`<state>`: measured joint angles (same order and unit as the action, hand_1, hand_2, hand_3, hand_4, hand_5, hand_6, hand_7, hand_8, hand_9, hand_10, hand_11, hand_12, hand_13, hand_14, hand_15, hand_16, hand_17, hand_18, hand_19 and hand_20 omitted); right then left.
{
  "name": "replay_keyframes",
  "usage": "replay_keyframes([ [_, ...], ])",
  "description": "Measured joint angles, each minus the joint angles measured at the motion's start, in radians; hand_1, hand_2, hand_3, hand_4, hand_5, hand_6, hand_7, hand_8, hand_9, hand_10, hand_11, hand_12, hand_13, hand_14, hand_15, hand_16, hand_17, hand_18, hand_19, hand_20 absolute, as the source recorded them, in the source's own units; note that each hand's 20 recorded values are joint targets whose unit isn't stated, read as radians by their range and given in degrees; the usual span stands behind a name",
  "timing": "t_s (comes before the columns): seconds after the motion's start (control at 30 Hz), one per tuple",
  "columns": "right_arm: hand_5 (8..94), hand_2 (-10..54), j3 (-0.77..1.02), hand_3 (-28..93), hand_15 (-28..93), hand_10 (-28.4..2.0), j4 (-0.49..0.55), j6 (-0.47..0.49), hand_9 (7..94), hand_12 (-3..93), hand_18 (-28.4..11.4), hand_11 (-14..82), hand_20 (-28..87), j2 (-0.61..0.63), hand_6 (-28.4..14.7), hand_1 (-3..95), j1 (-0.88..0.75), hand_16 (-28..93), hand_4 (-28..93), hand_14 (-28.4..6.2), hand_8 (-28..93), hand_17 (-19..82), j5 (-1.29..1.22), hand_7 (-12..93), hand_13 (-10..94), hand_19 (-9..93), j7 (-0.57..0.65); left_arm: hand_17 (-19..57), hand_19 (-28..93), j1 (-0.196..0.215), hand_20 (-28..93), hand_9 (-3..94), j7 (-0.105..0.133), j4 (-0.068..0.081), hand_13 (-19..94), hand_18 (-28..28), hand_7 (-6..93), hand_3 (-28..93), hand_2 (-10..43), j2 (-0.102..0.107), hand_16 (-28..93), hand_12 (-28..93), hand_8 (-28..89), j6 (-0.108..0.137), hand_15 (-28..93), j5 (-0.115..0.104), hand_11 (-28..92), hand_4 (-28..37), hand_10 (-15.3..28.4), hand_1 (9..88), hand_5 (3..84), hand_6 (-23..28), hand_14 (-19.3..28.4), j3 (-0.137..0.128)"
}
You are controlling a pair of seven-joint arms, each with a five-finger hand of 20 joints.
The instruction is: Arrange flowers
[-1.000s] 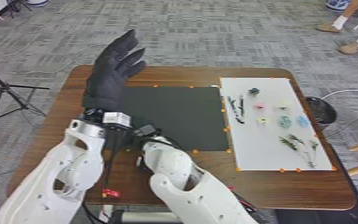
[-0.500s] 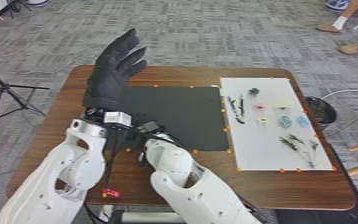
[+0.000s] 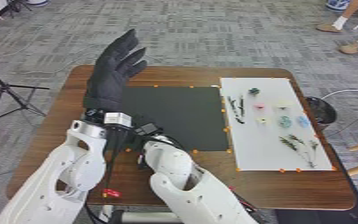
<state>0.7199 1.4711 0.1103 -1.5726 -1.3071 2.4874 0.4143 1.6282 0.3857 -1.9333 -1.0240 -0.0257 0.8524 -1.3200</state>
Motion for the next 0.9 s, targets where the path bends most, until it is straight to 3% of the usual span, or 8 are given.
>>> replay_keyframes([
  [0.73, 75.8, -9.5, 0.01, 81, 87, -9.4, 0.012, 0.039, 77.3, 60.1, -23.0, 66.1, 36, 0.008, -0.8, 30.7, 0.004, 44, -25, -11.7, 17, 31, -0.014, 43, 71, 88, 0.019, -12.5, 44, -0.007, 7, 20.8, -0.003, 0.008, 18, 22.8, 19.1, 60, -7.2, -0.008, 8, 21, -10, -0.009, 15, 0.0, 11, -28.3, 9.7, 24.5, 24.7, 1.9, 13.3, 0.002],
  [0.9, 68.8, -9.5, 0.003, 81, 86, -10.6, 0.015, 0.039, 72.5, 58.9, -22.2, 66.0, 36, 0.017, -2.2, 31.4, 0.011, 44, -24, -12.5, 16, 28, -0.013, 44, 66, 85, 0.025, -12.5, 44, -0.01, 7, 20.8, -0.005, 0.013, 18, 22.8, 19.0, 60, -7.1, -0.011, 8, 21, -10, -0.016, 15, 0.0, 11, -28.3, 9.7, 24.6, 24.8, 1.9, 13.3, 0.002],
])
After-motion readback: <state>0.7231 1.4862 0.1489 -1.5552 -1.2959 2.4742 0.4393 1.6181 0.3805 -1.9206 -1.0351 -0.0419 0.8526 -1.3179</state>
